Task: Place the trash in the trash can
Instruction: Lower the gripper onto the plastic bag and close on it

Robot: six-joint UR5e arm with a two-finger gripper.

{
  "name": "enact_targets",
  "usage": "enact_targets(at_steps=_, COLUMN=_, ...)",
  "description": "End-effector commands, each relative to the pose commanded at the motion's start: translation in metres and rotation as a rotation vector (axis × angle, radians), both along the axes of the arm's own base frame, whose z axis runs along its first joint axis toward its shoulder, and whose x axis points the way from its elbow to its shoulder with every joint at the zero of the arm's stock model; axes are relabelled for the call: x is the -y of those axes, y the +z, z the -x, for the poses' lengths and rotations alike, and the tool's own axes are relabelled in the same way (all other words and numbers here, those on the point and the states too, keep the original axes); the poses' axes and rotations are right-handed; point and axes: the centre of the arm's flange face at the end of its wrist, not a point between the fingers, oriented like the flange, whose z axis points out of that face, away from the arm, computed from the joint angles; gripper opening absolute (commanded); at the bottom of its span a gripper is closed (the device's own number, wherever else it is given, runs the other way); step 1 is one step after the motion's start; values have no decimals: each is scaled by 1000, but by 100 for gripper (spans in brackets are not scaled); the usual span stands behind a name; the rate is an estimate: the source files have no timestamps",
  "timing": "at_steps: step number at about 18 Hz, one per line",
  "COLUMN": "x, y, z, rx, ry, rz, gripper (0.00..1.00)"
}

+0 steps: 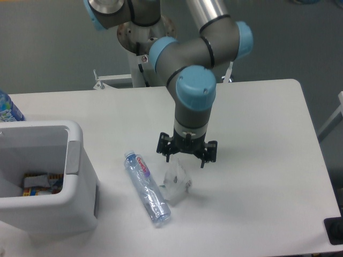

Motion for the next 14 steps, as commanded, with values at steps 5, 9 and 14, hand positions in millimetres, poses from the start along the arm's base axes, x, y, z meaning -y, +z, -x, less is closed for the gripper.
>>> enact_targets(at_steps=5, x=-7, y=-12, z=-5, rx=13, ry=-4, rz=-4, gripper=100)
enact_targets(at_steps=9, x=-12, y=-21, z=-8, rx=12, ry=-4, rz=-3, gripper=100)
enact_targets(at_steps=14, x=-17, y=-31, z=-12, rx=15, ry=10, rz=7, gripper=100)
